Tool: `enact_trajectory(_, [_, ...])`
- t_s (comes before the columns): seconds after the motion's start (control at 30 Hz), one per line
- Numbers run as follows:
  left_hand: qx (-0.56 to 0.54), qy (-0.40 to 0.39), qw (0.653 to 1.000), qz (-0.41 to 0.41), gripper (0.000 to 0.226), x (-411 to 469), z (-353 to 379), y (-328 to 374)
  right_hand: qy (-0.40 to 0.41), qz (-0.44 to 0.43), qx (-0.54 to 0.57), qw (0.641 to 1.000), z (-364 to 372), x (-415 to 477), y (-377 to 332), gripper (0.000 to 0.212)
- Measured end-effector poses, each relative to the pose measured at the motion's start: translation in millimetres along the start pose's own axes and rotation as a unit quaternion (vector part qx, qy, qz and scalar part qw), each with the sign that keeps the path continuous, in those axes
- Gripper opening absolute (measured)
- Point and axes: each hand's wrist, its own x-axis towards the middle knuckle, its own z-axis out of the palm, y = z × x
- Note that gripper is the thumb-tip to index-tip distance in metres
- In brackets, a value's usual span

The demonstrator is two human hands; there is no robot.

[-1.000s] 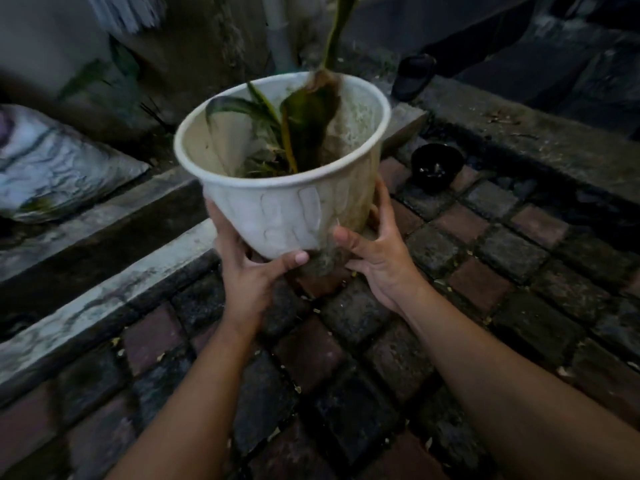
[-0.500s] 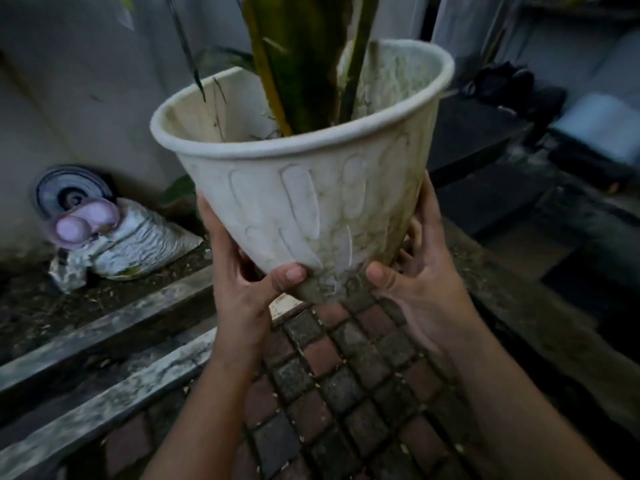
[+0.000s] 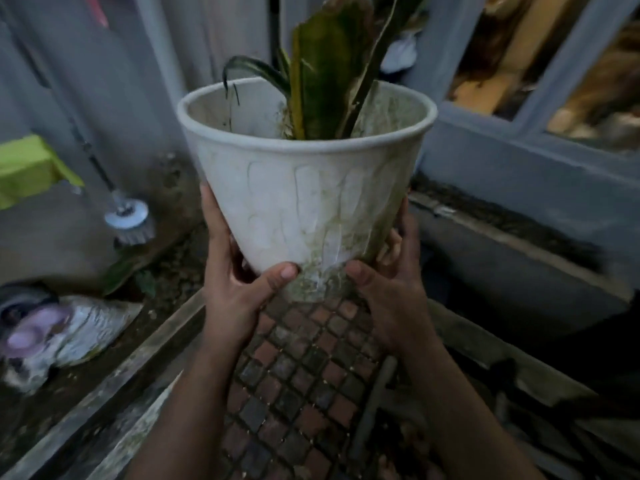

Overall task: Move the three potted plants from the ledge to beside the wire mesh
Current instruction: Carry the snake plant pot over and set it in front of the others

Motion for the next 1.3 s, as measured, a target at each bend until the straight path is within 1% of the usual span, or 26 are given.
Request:
enact_trajectory(0.07, [-0.026, -0.039, 0.999, 0.012, 0.119, 2, 10, 31, 0.045, -0.036, -0.035, 0.998, 2, -22, -38, 0.104])
enact_trajectory(0.17, [-0.056, -0.106, 0.993, 0.013, 0.119, 2, 28, 69, 0.096, -0.063, -0.101, 0.988, -1, -61, -94, 0.098])
enact_trajectory(0.23, [-0.088, -0.139, 0.986, 0.011, 0.122, -3, 46, 89, 0.129, -0.081, -0.149, 0.977, -7, -90, -129, 0.097])
enact_trajectory(0.33, [-0.124, -0.191, 0.974, 0.022, 0.12, -20, 89, 118, 0.198, -0.111, -0.198, 0.954, -24, -137, -175, 0.092])
enact_trajectory(0.5, [-0.205, -0.292, 0.933, 0.048, 0.113, -81, 172, 165, 0.313, -0.164, -0.23, 0.907, -65, -234, -237, 0.079])
enact_trajectory(0.63, [-0.251, -0.357, 0.899, 0.041, 0.106, -142, 242, 193, 0.392, -0.193, -0.253, 0.863, -107, -319, -273, 0.081])
enact_trajectory(0.73, [-0.286, -0.414, 0.863, 0.047, 0.108, -184, 304, 208, 0.438, -0.218, -0.243, 0.837, -140, -383, -296, 0.081])
enact_trajectory(0.87, [-0.333, -0.478, 0.813, 0.006, 0.105, -246, 388, 236, 0.508, -0.257, -0.266, 0.778, -181, -465, -325, 0.075])
enact_trajectory(1.03, [-0.369, -0.556, 0.744, -0.041, 0.107, -330, 470, 278, 0.584, -0.251, -0.282, 0.718, -223, -557, -359, 0.076])
enact_trajectory(1.13, [-0.392, -0.606, 0.69, -0.055, 0.108, -375, 513, 292, 0.624, -0.248, -0.284, 0.684, -244, -604, -374, 0.081])
enact_trajectory(1.23, [-0.39, -0.641, 0.657, -0.068, 0.108, -414, 553, 299, 0.657, -0.251, -0.268, 0.659, -262, -641, -379, 0.084])
enact_trajectory(1.3, [-0.396, -0.658, 0.636, -0.071, 0.109, -437, 579, 297, 0.683, -0.249, -0.267, 0.632, -274, -659, -379, 0.087])
